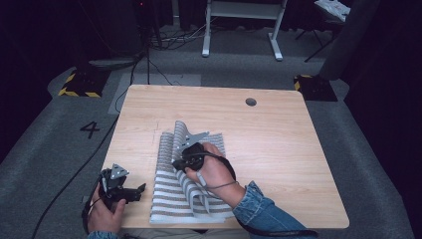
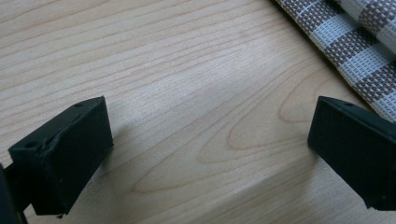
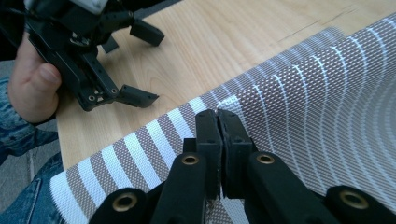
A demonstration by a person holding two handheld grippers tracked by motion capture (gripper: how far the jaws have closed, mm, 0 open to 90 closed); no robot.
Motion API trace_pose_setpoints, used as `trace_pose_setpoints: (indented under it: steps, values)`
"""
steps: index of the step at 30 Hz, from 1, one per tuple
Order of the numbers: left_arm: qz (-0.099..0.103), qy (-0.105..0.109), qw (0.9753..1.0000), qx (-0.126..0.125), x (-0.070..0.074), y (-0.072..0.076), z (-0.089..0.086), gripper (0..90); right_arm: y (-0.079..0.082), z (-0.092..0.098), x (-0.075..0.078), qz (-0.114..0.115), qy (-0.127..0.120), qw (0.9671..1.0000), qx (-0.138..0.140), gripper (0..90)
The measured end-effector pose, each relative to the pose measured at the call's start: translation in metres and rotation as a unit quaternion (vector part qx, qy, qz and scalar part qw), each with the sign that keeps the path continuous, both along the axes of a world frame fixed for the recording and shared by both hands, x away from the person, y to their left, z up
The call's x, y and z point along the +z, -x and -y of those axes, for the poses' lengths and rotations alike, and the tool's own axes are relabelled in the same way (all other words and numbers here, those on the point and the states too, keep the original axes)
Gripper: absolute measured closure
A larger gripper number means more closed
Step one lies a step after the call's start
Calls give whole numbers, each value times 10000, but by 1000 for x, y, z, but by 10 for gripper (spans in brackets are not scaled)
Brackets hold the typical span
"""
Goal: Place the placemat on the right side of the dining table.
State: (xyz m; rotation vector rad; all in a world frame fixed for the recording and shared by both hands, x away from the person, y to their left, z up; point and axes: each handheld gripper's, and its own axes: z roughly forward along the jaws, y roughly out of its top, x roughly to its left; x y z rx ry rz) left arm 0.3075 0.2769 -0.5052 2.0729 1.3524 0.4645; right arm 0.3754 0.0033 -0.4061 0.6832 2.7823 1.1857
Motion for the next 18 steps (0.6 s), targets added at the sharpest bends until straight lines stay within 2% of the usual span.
trace_pose_setpoints:
  steps: [2, 3, 7, 8, 9, 10, 11, 12, 15, 16, 18]
  values:
    - [1, -5, 10000, -19, 0, 0, 0, 1, -2, 12, 9, 140, -109, 9998, 41, 885]
    - [3, -20, 10000, 0, 0, 1, 0, 1, -2, 17, 14, 96, -94, 9999, -33, 885]
    - [15, -13, 10000, 10, 0, 1, 0, 1, -4, 38, 33, 261, -163, 9995, -66, 885]
    - [15, -13, 10000, 10, 0, 1, 0, 1, -4, 38, 33, 261, -163, 9995, -66, 885]
    - [11, -2, 10000, 6, 0, 1, 0, 1, -5, 50, 43, 365, -213, 9991, -47, 885]
    - [11, -2, 10000, 6, 0, 1, 0, 1, -4, 55, 49, 338, -253, 9990, -129, 886]
    - [12, -4, 10000, 7, 0, 1, 0, 1, -5, 59, 52, 406, -249, 9988, -101, 886]
    - [7, 2, 10000, 3, 0, 1, 0, 1, -3, 62, 56, 328, -294, 9988, -221, 885]
    - [14, 10, 10000, 18, 0, 1, 0, 1, -6, 83, 70, 466, -330, 9979, -293, 886]
    - [14, 10, 10000, 18, 0, 1, 0, 1, -6, 83, 70, 466, -330, 9979, -293, 886]
    - [8, 14, 10000, 15, 0, 2, 0, 1, -9, 98, 79, 562, -328, 9969, -444, 887]
